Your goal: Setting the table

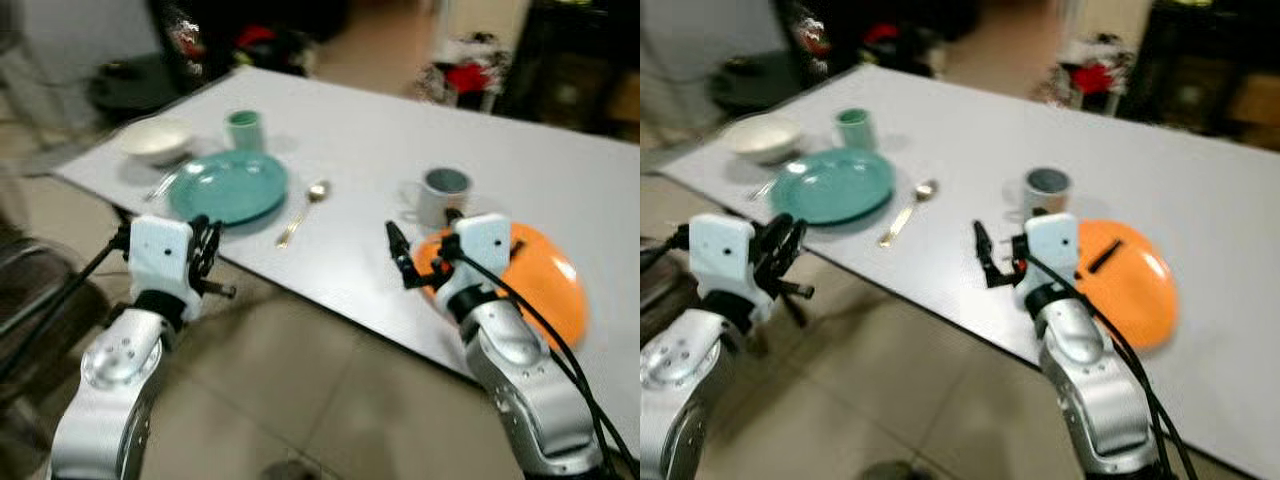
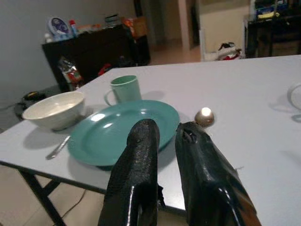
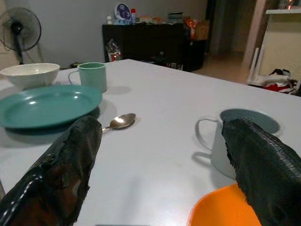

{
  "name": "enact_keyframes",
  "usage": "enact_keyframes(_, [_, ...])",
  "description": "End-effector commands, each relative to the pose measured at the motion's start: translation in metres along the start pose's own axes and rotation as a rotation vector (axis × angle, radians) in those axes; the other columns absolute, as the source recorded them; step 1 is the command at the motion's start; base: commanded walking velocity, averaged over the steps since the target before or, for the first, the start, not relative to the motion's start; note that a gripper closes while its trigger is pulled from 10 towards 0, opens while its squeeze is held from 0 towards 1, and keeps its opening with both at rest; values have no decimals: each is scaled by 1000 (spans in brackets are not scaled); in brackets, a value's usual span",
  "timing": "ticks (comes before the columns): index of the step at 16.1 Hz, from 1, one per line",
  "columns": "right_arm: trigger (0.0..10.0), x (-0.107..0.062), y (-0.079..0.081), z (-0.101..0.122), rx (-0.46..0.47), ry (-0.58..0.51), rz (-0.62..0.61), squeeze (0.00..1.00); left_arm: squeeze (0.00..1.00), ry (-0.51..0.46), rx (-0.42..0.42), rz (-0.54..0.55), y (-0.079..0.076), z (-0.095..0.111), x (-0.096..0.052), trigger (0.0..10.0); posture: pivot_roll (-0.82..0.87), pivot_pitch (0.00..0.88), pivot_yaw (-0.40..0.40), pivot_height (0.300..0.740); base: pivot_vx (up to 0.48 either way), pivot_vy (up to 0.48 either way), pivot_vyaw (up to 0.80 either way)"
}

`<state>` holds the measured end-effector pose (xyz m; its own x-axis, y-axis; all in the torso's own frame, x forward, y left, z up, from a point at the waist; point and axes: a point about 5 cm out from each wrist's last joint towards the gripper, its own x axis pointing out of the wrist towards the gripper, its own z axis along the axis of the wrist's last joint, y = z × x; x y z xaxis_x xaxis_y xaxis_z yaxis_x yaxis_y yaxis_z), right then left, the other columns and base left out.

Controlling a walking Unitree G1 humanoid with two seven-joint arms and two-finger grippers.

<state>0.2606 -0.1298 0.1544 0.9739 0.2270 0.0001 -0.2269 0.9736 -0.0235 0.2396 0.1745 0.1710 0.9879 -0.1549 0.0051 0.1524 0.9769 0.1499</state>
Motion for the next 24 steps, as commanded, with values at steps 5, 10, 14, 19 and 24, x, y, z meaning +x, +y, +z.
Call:
enact_keyframes(5, [10000,3,3,0,10,-7,29,1000,0,-1,-1,17,5,2,3,10000,77,0,44,740,0,250,800])
enact_keyframes(10, [10000,6,0,-4,36,7,-18,1000,0,0,-2,28,8,2,2,10000,90,0,38,740,0,321,738])
enact_keyframes(14, [10000,6,6,-4,43,4,18,1000,0,7,11,27,10,2,0,10000,96,0,34,740,0,324,297])
enact_keyframes(19, [10000,11,14,-4,58,-1,64,1000,0,8,20,47,14,2,-3,10000,118,0,14,740,0,324,0])
enact_keyframes(24, [10000,13,18,-5,59,-5,88,1000,0,13,24,59,16,1,-6,10000,129,0,1,740,0,322,0])
